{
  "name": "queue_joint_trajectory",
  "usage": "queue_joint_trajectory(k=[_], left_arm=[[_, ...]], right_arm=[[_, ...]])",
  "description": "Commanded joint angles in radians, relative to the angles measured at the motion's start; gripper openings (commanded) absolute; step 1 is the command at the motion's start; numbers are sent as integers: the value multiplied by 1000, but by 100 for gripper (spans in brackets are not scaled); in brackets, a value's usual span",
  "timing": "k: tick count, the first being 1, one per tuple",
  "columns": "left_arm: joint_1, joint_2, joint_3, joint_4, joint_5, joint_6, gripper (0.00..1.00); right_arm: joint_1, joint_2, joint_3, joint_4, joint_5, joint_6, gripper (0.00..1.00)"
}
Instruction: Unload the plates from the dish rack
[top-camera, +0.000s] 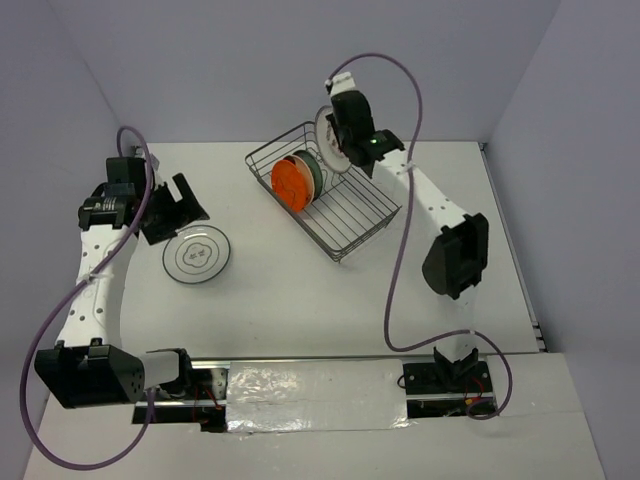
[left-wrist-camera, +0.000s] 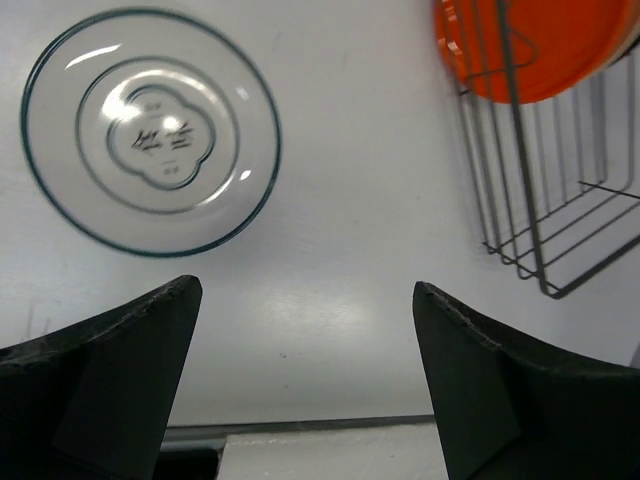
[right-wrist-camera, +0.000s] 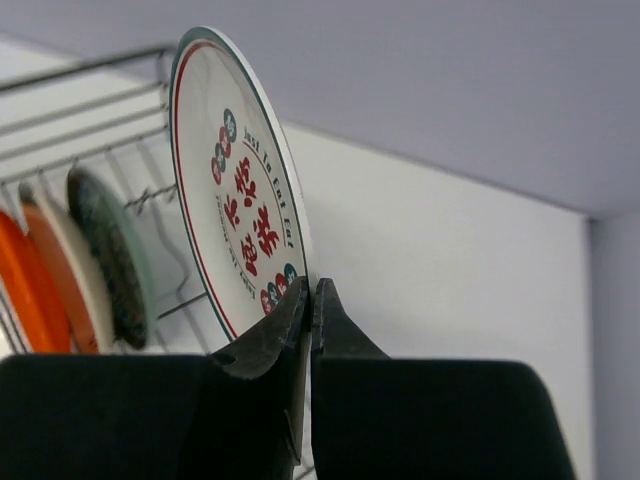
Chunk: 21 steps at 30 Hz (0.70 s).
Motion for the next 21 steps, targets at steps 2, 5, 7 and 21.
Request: queue_joint_trajectory(k=[2, 5, 7, 21], left_arm=[[-30, -7, 57, 189, 212, -7, 100], [-74, -24, 33, 434, 449, -26, 99], [-100, -36, -1, 589, 548, -78, 99], [-105, -7, -78, 1017, 731, -259, 69]], right_arm=[[34, -266, 56, 38, 242, -94, 0], [57, -322, 60, -72, 111, -19, 0], [40, -348, 106, -209, -109, 48, 0], [-61, -434, -197, 174, -1227, 614, 0]])
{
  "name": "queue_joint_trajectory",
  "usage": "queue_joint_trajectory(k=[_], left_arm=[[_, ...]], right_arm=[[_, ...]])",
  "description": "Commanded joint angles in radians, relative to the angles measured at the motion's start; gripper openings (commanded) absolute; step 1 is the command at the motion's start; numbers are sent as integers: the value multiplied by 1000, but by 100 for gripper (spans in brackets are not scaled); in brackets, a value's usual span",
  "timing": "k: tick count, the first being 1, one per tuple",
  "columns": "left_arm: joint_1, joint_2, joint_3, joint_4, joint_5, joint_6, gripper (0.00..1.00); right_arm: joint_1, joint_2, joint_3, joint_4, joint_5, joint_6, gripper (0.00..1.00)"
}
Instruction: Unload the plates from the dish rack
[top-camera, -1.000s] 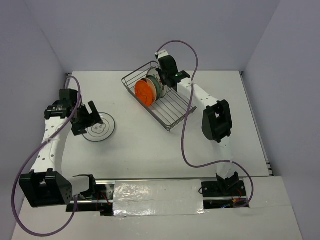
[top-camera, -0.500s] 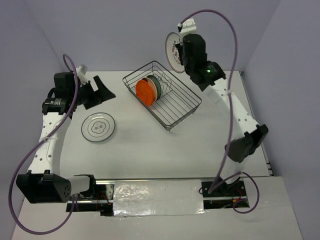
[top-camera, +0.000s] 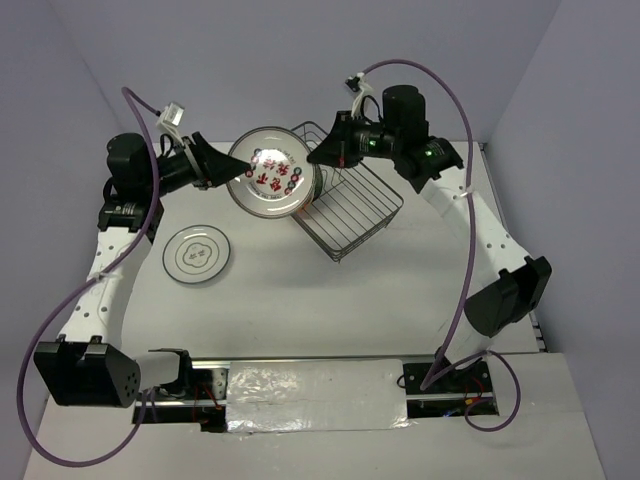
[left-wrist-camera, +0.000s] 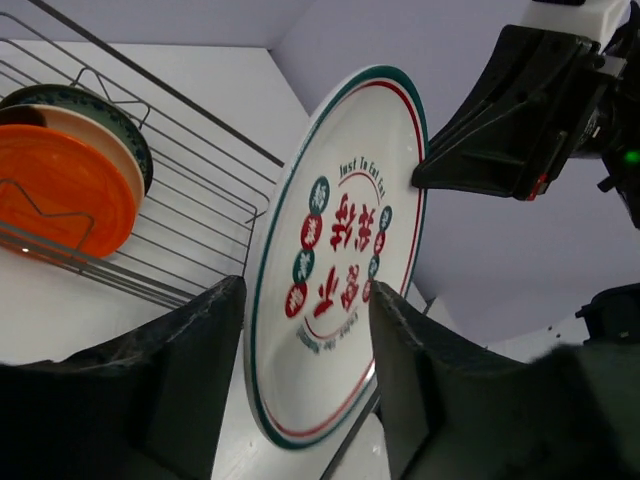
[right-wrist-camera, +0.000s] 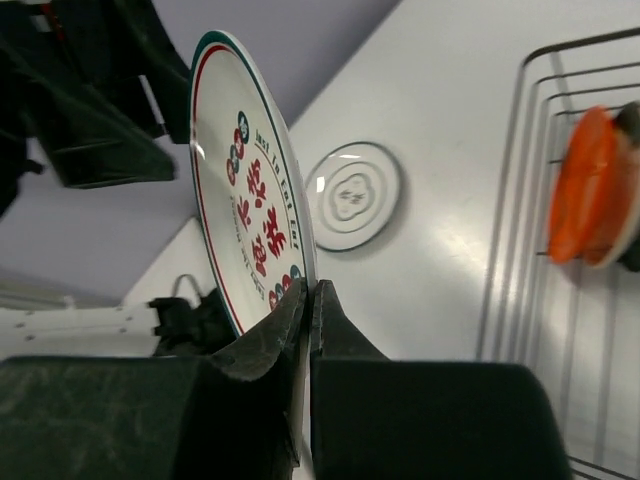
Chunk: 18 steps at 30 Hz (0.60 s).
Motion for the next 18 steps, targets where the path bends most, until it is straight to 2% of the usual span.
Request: queue_joint_trajectory(k=[1, 2, 4, 5, 6, 7, 8, 9, 10, 11, 14, 15, 18], left_arm=[[3, -5, -20, 117, 47, -37, 62], [3, -2, -15, 93, 41, -9, 44], [3, 12, 11, -14, 13, 27, 23], [3, 15, 28, -45, 7, 59, 6], [3, 17, 35, -74, -8, 73, 1], [3, 14, 43, -155, -80, 93, 0], [5, 11, 54, -207, -137, 128, 0], [12, 7, 80, -270, -219, 142, 0], [19, -2, 89, -344, -319, 147, 0], [32, -6, 92, -480, -513, 124, 0], [149, -31, 27, -683, -746, 15, 0], [240, -37, -54, -685, -724, 9, 0], [357, -48, -188, -638, -646, -1, 0]], right_arm=[[6, -35, -30, 255, -204, 188, 0], [6, -34, -44, 290, -210, 202, 0], [6, -29, -53, 315, -223, 225, 0], [6, -26, -61, 323, -220, 237, 0], [8, -23, -65, 320, -214, 239, 4], [2, -18, -67, 301, -180, 223, 25], [-4, -9, -71, 236, -140, 216, 87], [-13, -5, -73, 187, -87, 206, 100], [-27, -3, -70, 118, -9, 197, 100], [-50, -2, -73, 6, 170, 177, 100], [-61, -49, -143, -30, 367, 118, 100], [-61, -78, -165, -19, 380, 108, 100], [-63, -83, -182, -41, 403, 61, 100]])
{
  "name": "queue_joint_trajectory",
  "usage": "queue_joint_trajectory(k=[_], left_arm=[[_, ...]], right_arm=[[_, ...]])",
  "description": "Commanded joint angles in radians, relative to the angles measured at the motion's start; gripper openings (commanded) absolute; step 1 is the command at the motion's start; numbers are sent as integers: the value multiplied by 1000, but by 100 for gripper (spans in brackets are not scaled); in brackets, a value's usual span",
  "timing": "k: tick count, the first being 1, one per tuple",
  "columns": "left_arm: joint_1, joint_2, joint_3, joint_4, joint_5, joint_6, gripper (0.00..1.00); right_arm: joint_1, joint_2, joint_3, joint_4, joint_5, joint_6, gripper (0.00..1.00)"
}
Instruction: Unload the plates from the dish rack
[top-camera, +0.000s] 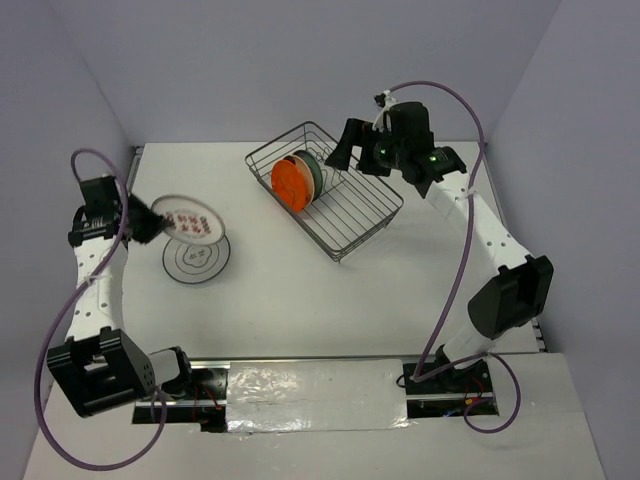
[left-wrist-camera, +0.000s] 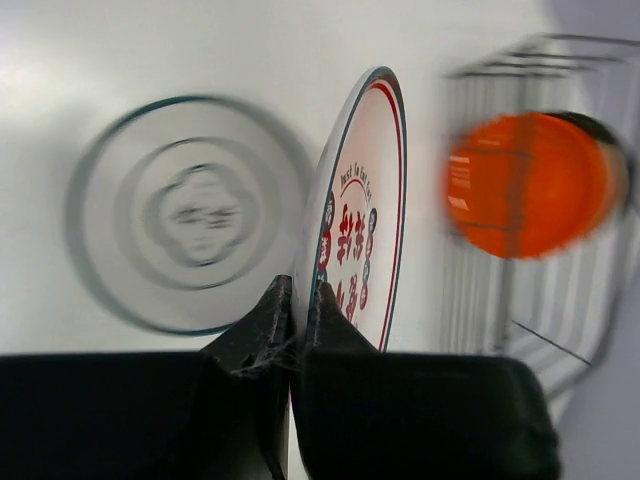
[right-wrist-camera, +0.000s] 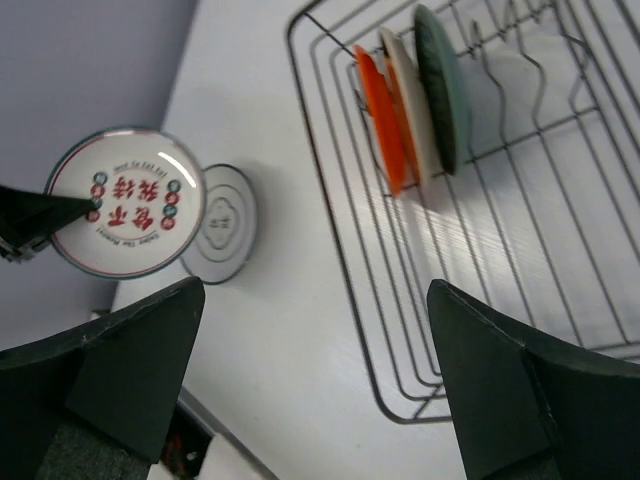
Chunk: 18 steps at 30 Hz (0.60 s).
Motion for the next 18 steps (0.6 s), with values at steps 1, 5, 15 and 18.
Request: queue_joint_trajectory(k=[1, 5, 15, 18], left_arm=[[108, -26, -120, -83, -48, -38, 0], [154, -18, -260, 62, 16, -52, 5], [167, 59, -348, 81, -13, -38, 85], [165, 153, -308, 18, -69, -26, 99]], right_arm=[[5, -53, 2, -55, 130, -85, 100], [5, -50, -13, -63, 125, -114, 100], [27, 15, -5, -107, 134, -229, 100], [41, 85, 68, -184, 166, -268, 100]])
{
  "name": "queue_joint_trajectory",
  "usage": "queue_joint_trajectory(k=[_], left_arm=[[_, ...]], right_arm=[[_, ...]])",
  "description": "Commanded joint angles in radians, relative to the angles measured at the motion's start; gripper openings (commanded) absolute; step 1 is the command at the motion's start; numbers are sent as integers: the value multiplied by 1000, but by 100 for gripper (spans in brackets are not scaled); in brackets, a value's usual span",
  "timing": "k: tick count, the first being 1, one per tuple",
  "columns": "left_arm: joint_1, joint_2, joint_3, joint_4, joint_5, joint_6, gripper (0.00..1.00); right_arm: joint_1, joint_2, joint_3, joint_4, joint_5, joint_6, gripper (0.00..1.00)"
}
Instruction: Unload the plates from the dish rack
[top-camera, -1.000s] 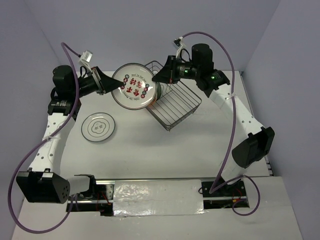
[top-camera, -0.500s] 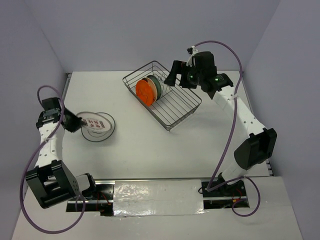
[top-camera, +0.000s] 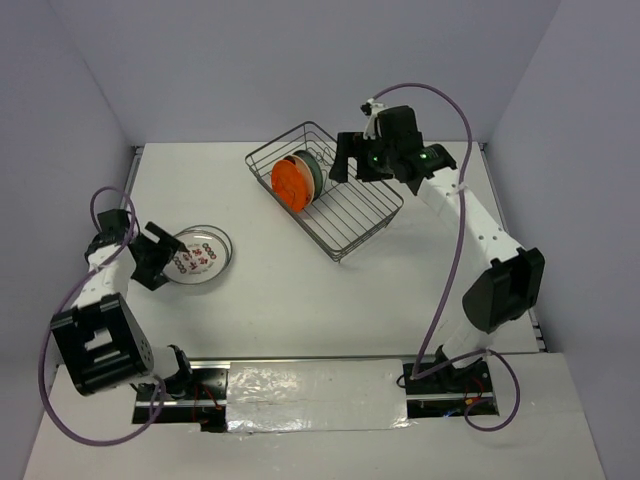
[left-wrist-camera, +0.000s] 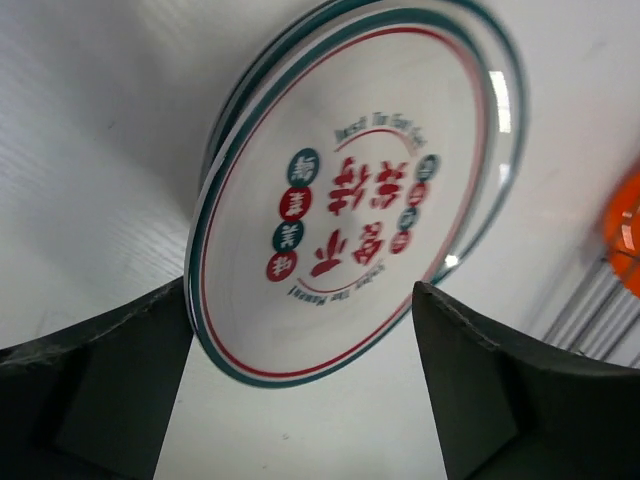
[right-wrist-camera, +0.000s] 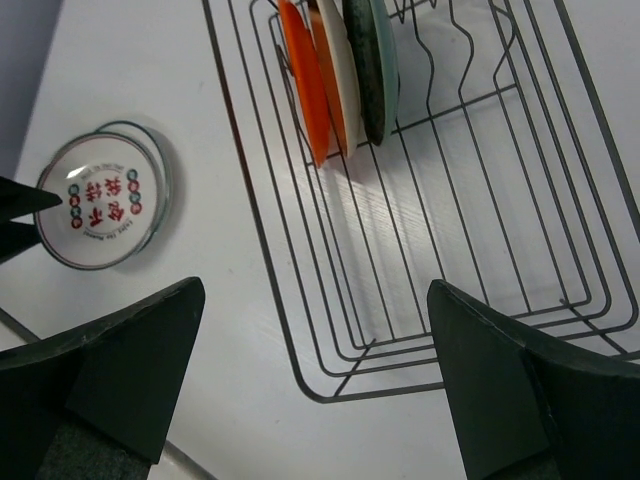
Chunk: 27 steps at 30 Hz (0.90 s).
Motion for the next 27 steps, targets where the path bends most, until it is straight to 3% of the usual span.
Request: queue_joint_trajectory(k=[1, 6, 10, 13, 17, 20, 27], left_arm=[[6, 98, 45, -80, -65, 23, 100], [3, 135, 153, -184, -128, 32, 100], [-6, 134, 286, -356, -200, 75, 100], [-12, 85, 332, -392, -181, 118, 99], [-72, -74, 368, -381, -82, 160, 100], [-163, -163, 375, -370, -105, 164, 100], [-201, -196, 356, -445, -170, 213, 99]], right_arm=[[34, 74, 97, -86, 67, -78, 100], [46, 187, 187, -120, 120, -102, 100], [66, 304, 327, -118, 262, -188, 100], [79, 393, 424, -108, 289, -231, 97], [83, 450, 433, -10, 287, -256, 73], [88, 491, 448, 42, 249, -292, 39], [111, 540, 473, 84, 285, -316, 38]])
